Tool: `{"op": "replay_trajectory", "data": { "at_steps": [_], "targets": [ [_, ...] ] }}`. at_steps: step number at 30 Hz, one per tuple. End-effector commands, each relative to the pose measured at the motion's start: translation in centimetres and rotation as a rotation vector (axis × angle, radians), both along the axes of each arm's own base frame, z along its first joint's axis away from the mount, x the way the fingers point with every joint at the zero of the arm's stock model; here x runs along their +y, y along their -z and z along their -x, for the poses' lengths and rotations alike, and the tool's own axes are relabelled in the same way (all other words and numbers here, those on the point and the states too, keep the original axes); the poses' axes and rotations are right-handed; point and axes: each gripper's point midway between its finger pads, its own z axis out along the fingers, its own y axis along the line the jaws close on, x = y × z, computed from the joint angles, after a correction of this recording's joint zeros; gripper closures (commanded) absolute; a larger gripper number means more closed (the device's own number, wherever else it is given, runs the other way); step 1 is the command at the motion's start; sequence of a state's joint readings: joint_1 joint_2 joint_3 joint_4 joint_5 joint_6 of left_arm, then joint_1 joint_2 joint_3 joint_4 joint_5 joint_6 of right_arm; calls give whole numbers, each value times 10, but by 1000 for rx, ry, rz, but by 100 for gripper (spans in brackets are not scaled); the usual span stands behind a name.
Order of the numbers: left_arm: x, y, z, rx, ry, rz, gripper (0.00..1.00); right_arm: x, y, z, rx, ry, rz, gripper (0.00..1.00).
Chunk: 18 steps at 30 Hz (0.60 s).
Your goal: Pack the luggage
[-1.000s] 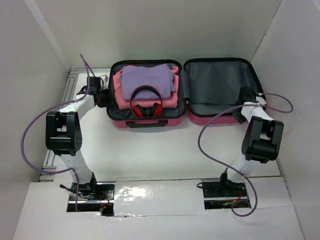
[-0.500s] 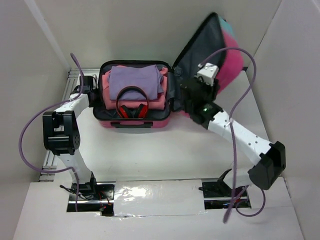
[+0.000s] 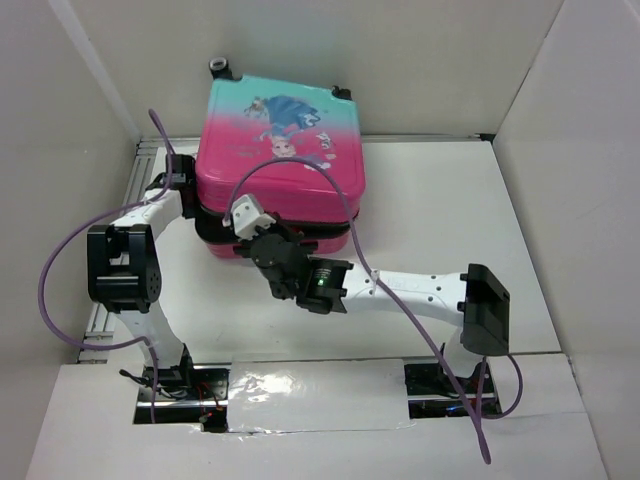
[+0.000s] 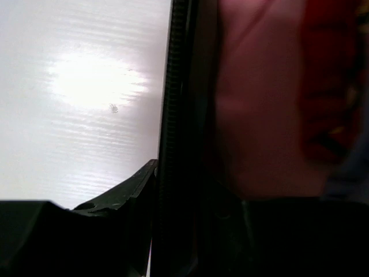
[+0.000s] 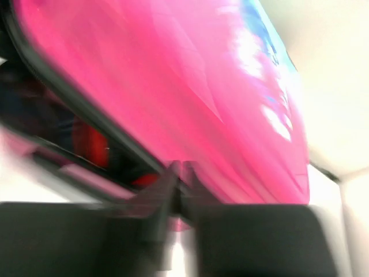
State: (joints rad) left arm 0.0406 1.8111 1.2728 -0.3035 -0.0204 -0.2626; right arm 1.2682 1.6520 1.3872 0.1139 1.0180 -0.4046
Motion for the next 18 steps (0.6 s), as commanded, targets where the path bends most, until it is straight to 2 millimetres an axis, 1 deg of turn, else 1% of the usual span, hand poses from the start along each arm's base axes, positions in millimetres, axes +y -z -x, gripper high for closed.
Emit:
{"op": "replay_trajectory", "data": {
  "at_steps": [1, 2, 3, 4, 5, 6, 7, 8, 9, 10, 11, 12, 13, 14, 15, 16, 17, 18],
  "targets": [
    [-47, 18, 18, 74, 109, 147, 60, 29, -29, 23, -14, -166, -114, 100],
    [-47, 14, 17, 65, 110, 146, 60, 33, -20, 23, -2, -176, -104, 100],
    [-50, 14, 18, 65, 110, 161, 60, 39, -11, 28, 15, -185, -113, 100],
    [-53, 2, 17, 40, 124, 177, 60, 39, -8, 29, 26, -184, -117, 100],
    [-59, -3, 17, 29, 146, 205, 60, 45, -5, 31, 43, -207, -123, 100],
    [-65, -7, 21, 31, 163, 214, 56, 48, 3, 31, 66, -203, -143, 100],
    [-67, -15, 19, 18, 170, 221, 53, 47, 0, 30, 70, -187, -162, 100],
    [-67, -30, 17, -11, 173, 219, 48, 47, -2, 31, 77, -185, -180, 100],
    [-67, -37, 20, -13, 173, 219, 39, 42, -10, 25, 74, -145, -228, 100],
    [-64, -44, 21, -24, 165, 206, 31, 41, -12, 24, 78, -131, -244, 100],
    [-62, -55, 18, -54, 160, 193, 19, 31, -16, 14, 84, -101, -261, 100],
    [-59, -75, 19, -104, 153, 177, 15, 25, -21, 9, 91, -82, -287, 100],
    [-55, -83, 22, -117, 130, 162, 12, 18, -38, 5, 110, -84, -383, 100],
    [-53, -96, 23, -140, 124, 152, 10, 2, -39, -9, 130, -61, -396, 100],
    [-51, -112, 21, -179, 120, 142, 7, -5, -46, -16, 142, -68, -435, 99],
    [-51, -133, 26, -233, 123, 140, 5, -13, -56, -15, 157, -119, -483, 97],
    [-51, -154, 24, -284, 134, 129, 3, -30, -61, -29, 153, -102, -531, 95],
    [-46, -163, 26, -307, 124, 126, 1, -40, -66, -26, 157, -153, -551, 93]
  ]
}}
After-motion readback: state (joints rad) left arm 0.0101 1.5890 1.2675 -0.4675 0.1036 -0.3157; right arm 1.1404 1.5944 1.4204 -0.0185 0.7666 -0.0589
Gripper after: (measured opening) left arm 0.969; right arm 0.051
